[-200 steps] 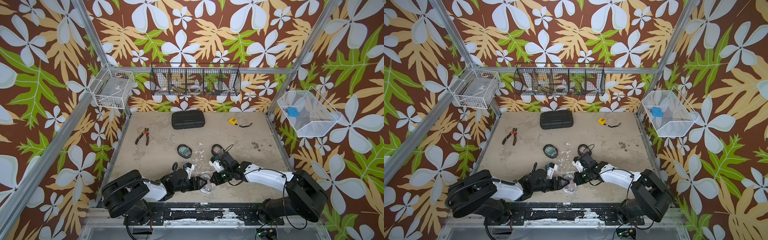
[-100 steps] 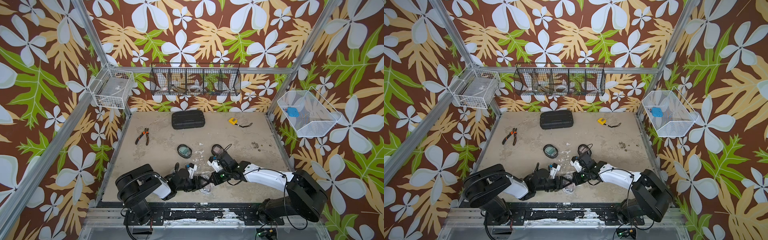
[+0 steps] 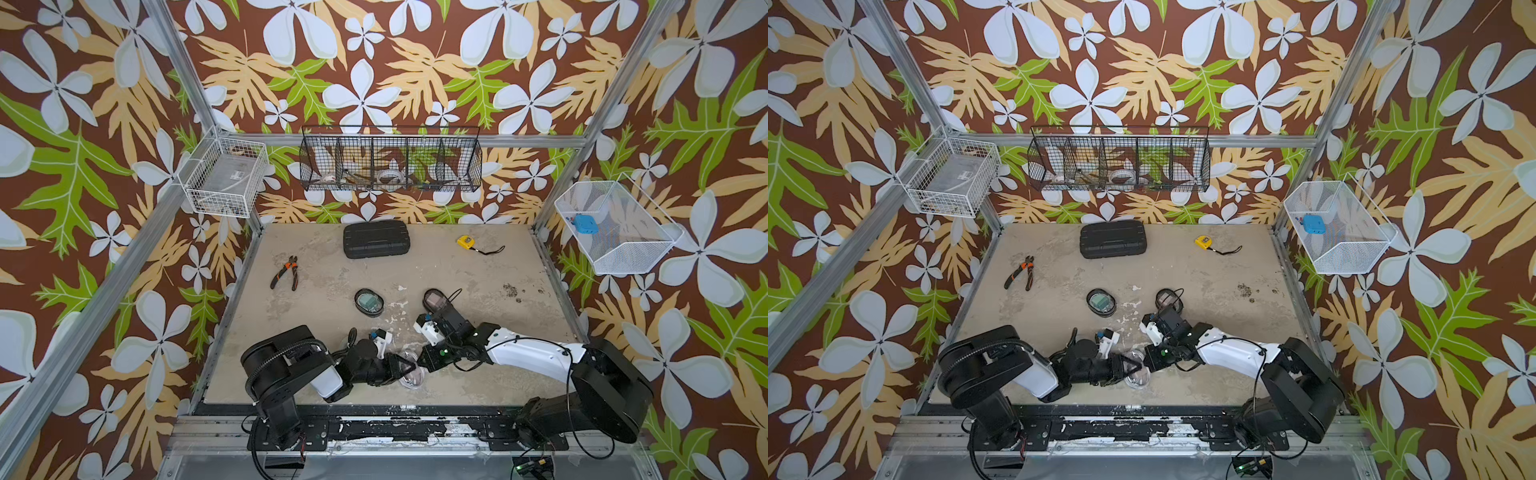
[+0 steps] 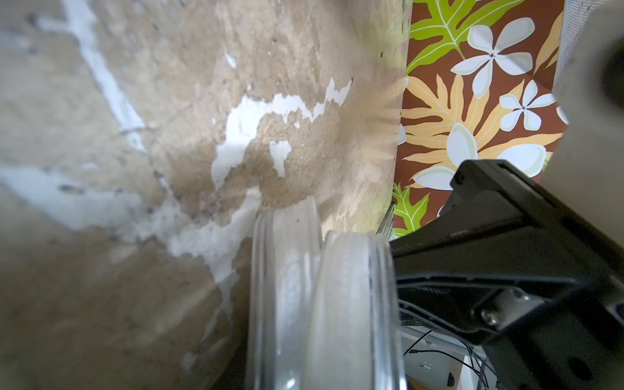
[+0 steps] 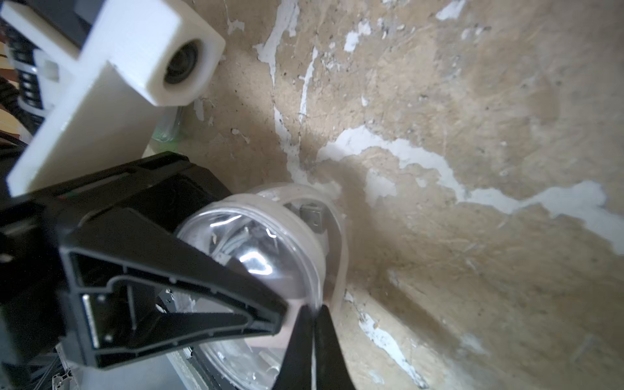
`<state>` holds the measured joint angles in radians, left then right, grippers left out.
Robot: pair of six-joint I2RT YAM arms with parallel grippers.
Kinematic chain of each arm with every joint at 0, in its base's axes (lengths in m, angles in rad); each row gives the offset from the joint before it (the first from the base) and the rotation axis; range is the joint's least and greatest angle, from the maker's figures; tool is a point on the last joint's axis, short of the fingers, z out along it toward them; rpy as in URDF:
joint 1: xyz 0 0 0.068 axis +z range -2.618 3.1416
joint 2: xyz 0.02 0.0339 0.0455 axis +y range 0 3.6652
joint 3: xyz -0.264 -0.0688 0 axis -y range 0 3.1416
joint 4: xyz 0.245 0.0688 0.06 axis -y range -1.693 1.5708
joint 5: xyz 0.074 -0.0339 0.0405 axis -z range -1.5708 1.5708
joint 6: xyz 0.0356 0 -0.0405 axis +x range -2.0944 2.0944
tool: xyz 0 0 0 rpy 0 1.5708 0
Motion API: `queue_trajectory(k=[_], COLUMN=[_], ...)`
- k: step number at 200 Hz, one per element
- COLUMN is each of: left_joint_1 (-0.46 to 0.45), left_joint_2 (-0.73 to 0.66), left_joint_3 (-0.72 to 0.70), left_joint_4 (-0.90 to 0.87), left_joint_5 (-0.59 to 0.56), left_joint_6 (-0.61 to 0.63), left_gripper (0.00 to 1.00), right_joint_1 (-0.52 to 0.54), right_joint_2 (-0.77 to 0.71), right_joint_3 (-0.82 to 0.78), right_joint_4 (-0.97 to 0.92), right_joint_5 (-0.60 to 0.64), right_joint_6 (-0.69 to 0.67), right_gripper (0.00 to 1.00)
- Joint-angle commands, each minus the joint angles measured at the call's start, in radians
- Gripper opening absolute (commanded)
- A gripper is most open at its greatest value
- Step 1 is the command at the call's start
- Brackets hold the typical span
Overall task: Pack away charging kits
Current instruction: Pick up the storage bag at the center of the board.
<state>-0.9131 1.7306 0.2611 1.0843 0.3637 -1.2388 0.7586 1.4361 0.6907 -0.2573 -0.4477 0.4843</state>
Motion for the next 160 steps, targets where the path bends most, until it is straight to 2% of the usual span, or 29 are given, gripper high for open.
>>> queue_trajectory(k=[1, 9, 34, 64, 84, 116, 160], left_joint_1=[0.004, 0.006, 0.020, 0.027, 0.027, 0.026, 0.027], left_joint_2=[0.014, 0.017, 0.005, -0.081, -0.172, -0.327, -0.442], left_joint_3=[-0.010, -0.017, -0.054, -0.051, -0.009, 0.086, 0.150], left_joint_4=[0.017, 0.047, 0.142, 0.110, -0.034, -0.319, -0.497], left_joint_5=[-0.011, -0.012, -0.014, -0.018, -0.042, -0.099, -0.185], left_joint_6=[-0.024, -0.032, -0.070, -0.123, -0.164, -0.212, -0.314], left_gripper=[0.25, 0.24, 0.21, 0.19, 0.19, 0.19, 0.19], right_joint_1=[0.001, 0.002, 0.002, 0.032, 0.086, 0.167, 0.197], right_joint_2=[-0.009, -0.017, -0.092, -0.270, -0.388, -0.544, -0.616], right_joint_3=[0.014, 0.018, 0.039, 0.009, -0.007, -0.041, -0.022], right_joint_4=[-0.005, -0.017, -0.084, -0.098, -0.129, -0.116, -0.120], right_joint_5=[-0.008, 0.001, 0.060, 0.098, 0.169, 0.274, 0.334], right_joint_6=[-0.018, -0.021, -0.033, 0.016, 0.046, 0.095, 0.078], right_gripper=[0.02, 0.06, 0.12, 0.19, 0.25, 0.27, 0.29])
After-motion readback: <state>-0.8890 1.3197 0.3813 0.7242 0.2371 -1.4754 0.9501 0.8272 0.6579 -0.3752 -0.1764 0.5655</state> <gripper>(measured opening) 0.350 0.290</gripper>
